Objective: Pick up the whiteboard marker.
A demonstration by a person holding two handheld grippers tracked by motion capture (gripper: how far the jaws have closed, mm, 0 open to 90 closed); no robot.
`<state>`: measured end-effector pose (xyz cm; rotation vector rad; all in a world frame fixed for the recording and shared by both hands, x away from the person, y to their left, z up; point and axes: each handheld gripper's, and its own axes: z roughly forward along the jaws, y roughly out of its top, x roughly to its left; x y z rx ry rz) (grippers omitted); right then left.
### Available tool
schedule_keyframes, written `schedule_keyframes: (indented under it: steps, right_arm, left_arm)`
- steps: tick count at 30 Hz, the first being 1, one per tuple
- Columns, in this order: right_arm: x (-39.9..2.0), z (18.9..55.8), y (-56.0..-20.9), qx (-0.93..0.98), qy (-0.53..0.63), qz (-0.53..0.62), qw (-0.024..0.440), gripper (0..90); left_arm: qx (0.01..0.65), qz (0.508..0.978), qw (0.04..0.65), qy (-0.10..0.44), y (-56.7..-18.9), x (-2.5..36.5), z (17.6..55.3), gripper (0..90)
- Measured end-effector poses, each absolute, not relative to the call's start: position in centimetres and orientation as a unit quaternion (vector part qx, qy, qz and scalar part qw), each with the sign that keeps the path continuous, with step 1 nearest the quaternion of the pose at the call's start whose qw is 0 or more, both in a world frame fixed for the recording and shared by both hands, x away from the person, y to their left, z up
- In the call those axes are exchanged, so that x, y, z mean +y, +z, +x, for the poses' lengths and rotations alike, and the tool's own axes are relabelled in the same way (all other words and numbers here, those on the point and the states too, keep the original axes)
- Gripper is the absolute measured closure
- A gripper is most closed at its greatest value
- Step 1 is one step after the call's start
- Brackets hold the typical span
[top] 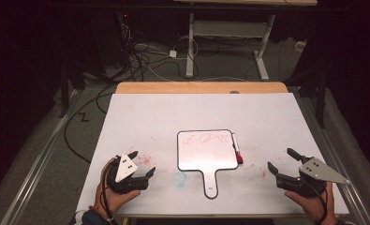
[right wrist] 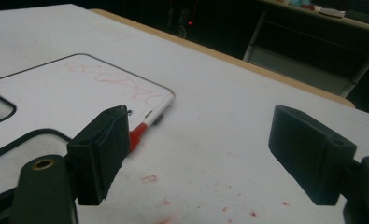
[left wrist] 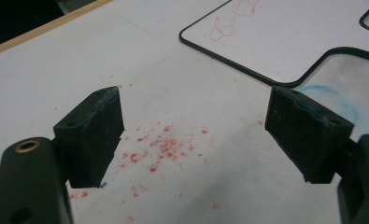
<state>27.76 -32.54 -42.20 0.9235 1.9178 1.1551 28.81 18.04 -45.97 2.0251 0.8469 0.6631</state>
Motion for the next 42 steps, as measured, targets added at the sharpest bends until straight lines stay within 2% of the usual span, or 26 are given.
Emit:
schedule_keyframes:
  steps: [8,15,20,26,28,31,32,36,37,40,41,42]
  right_arm:
    - [-32.4,28.4,-43.0,0.767,0.432,0.362,0.306,24.9]
    - [-31.4,30.3,-43.0,0.793,0.405,0.378,0.251,31.1]
    - [-30.0,33.1,-42.7,0.806,0.391,0.392,0.21,35.0]
    - [-27.9,38.1,-42.3,0.815,0.379,0.411,0.151,39.3]
    - [-27.1,39.9,-42.7,0.819,0.369,0.418,0.131,44.0]
    - [-26.4,41.4,-43.3,0.819,0.357,0.43,0.129,45.5]
    - [-25.9,42.7,-44.0,0.824,0.344,0.436,0.112,46.3]
    - [-25.2,44.2,-45.3,0.823,0.335,0.449,0.093,52.2]
    - [-25.1,44.4,-45.6,0.822,0.336,0.451,0.087,56.5]
    - [-24.9,44.7,-45.9,0.824,0.331,0.452,0.082,60.1]
    - [-24.9,44.8,-46.1,0.822,0.336,0.453,0.084,67.3]
    - [-25.0,44.9,-46.1,0.82,0.339,0.454,0.081,69.5]
  left_arm:
    - [0.324,0.818,0.4,0.255,-46.4,17.5,29.3,18.8]
    - [0.321,0.824,0.392,0.254,-46.5,17.4,29.1,19.9]
    - [0.318,0.833,0.378,0.251,-46.8,17.0,29.4,20.1]
    - [0.312,0.838,0.374,0.246,-46.9,16.8,29.4,20.1]
    - [0.311,0.839,0.371,0.248,-47.0,16.8,29.3,20.1]
    - [0.309,0.841,0.369,0.246,-47.0,16.8,29.3,20.1]
    - [0.304,0.842,0.37,0.249,-47.0,16.9,29.3,20.1]
    - [0.302,0.846,0.363,0.248,-47.2,16.8,29.2,20.1]
    - [0.304,0.848,0.359,0.243,-47.3,16.8,29.2,20.1]
    - [0.304,0.849,0.358,0.242,-47.3,16.8,29.1,20.1]
    - [0.301,0.849,0.359,0.246,-47.3,16.8,29.1,20.1]
    - [0.304,0.849,0.358,0.241,-47.3,16.8,29.1,20.1]
